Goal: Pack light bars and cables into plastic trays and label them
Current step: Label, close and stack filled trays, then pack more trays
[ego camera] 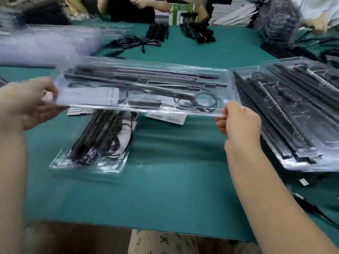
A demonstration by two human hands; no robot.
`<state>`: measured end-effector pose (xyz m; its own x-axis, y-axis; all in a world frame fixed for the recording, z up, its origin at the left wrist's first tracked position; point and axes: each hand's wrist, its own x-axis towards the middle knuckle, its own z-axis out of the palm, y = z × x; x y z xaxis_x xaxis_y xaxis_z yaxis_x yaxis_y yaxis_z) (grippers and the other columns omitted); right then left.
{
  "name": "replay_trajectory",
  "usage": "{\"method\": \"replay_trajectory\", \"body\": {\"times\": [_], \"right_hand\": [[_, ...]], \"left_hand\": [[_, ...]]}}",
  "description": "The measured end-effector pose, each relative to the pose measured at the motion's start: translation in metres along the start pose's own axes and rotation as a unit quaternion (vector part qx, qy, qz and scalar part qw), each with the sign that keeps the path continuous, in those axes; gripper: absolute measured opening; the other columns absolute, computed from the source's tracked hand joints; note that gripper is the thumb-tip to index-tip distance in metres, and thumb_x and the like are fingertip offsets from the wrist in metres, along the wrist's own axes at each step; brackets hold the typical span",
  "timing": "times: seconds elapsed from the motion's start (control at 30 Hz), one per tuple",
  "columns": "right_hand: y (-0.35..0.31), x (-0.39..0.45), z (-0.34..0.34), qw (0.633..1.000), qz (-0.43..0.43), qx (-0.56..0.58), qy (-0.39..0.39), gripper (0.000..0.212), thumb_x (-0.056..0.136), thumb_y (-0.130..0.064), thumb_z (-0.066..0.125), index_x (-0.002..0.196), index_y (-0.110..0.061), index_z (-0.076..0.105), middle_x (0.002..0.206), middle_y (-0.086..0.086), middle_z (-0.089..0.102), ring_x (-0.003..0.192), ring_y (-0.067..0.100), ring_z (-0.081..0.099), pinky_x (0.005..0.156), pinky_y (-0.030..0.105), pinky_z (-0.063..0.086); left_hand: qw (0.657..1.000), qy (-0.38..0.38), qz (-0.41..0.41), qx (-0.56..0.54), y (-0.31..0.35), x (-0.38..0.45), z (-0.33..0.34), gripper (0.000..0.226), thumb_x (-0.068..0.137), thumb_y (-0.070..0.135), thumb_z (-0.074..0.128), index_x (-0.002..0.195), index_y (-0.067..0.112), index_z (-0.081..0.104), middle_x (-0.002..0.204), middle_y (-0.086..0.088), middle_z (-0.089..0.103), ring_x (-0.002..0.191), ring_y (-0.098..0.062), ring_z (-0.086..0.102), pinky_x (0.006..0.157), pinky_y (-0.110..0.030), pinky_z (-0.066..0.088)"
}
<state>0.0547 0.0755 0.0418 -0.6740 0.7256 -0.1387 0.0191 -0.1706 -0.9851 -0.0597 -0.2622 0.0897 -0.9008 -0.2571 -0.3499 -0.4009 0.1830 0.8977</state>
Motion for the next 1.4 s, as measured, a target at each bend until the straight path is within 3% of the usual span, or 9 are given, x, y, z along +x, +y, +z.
{"method": "replay_trajectory", "body": {"times": [0.1,0.33,0.53,0.7,0.8,0.93,1.1,1.2,1.4], "right_hand": [[-0.006,0.023,0.025,1.000,-0.005,-0.010,0.025,0.024,0.076,-0.015,0.053,0.053,-0.014,0.047,0.036,-0.006,0.047,0.030,0.008,0.039,0.036,0.015,0.029],[-0.007,0.046,0.079,0.996,0.029,-0.043,-0.074,0.021,0.078,-0.008,0.055,0.057,-0.011,0.054,0.045,-0.001,0.049,0.028,0.007,0.039,0.036,0.014,0.030],[0.001,0.051,0.094,0.990,0.054,-0.075,-0.106,0.016,0.080,-0.014,0.057,0.065,-0.012,0.061,0.050,-0.005,0.054,0.037,0.006,0.042,0.038,0.014,0.034],[-0.015,0.057,0.117,0.990,0.103,-0.040,-0.086,0.011,0.079,-0.014,0.056,0.069,-0.012,0.058,0.058,-0.002,0.050,0.044,0.009,0.039,0.039,0.016,0.033],[-0.020,0.054,0.137,0.981,0.125,-0.063,-0.138,0.010,0.082,-0.024,0.057,0.078,-0.015,0.059,0.070,0.000,0.055,0.061,0.011,0.050,0.050,0.021,0.045],[-0.012,0.040,0.155,0.955,0.128,-0.095,-0.250,0.026,0.084,-0.025,0.061,0.105,-0.010,0.058,0.098,0.008,0.062,0.074,0.017,0.061,0.055,0.024,0.053],[0.011,0.003,0.140,0.939,0.041,-0.170,-0.297,0.019,0.083,-0.023,0.062,0.096,-0.011,0.057,0.092,0.005,0.059,0.083,0.017,0.060,0.076,0.033,0.054],[0.028,-0.029,0.118,0.932,-0.001,-0.223,-0.284,0.023,0.080,-0.031,0.061,0.092,-0.012,0.056,0.105,0.009,0.057,0.080,0.018,0.051,0.063,0.027,0.041],[0.034,-0.066,0.089,0.925,0.080,-0.133,-0.346,0.028,0.080,-0.019,0.068,0.105,-0.017,0.056,0.104,0.000,0.065,0.088,0.014,0.065,0.073,0.023,0.054]], "left_hand": [[0.998,0.004,-0.023,-0.066,-0.045,-0.031,-0.009,0.008,0.084,0.011,0.038,0.079,0.014,0.044,0.072,-0.008,0.050,0.030,-0.007,0.053,0.032,-0.009,0.037],[0.991,-0.002,-0.050,-0.125,-0.123,-0.072,-0.029,0.020,0.092,0.009,0.039,0.075,0.011,0.049,0.041,0.004,0.056,0.032,-0.006,0.054,0.031,-0.010,0.037],[0.991,0.006,0.025,-0.128,-0.142,-0.091,-0.031,0.023,0.097,0.011,0.040,0.084,0.006,0.059,0.060,0.005,0.070,0.052,-0.007,0.067,0.040,-0.019,0.050],[0.976,-0.012,-0.024,-0.217,-0.141,-0.124,0.002,0.052,0.091,0.005,0.045,0.049,0.019,0.073,0.057,0.000,0.069,0.043,-0.007,0.063,0.033,-0.013,0.041],[0.957,-0.042,-0.079,-0.275,-0.142,-0.133,0.013,0.039,0.092,0.008,0.046,0.067,0.009,0.076,0.055,0.001,0.065,0.036,-0.004,0.055,0.031,-0.014,0.042],[0.948,-0.053,-0.105,-0.296,-0.135,-0.133,0.019,0.043,0.092,0.009,0.048,0.056,0.006,0.072,0.051,-0.003,0.062,0.032,-0.006,0.053,0.029,-0.017,0.042],[0.938,-0.063,-0.074,-0.334,-0.131,-0.144,0.046,0.039,0.088,0.010,0.054,0.054,0.006,0.073,0.066,-0.009,0.070,0.053,-0.014,0.068,0.039,-0.023,0.051],[0.931,-0.086,-0.065,-0.348,-0.126,-0.154,0.061,0.021,0.068,0.021,0.059,0.060,0.006,0.072,0.061,-0.007,0.067,0.053,-0.018,0.067,0.041,-0.028,0.053],[0.960,-0.115,-0.064,-0.245,-0.131,-0.156,0.065,0.032,0.063,0.019,0.060,0.079,-0.009,0.061,0.063,-0.016,0.062,0.044,-0.020,0.055,0.037,-0.030,0.049]]}}
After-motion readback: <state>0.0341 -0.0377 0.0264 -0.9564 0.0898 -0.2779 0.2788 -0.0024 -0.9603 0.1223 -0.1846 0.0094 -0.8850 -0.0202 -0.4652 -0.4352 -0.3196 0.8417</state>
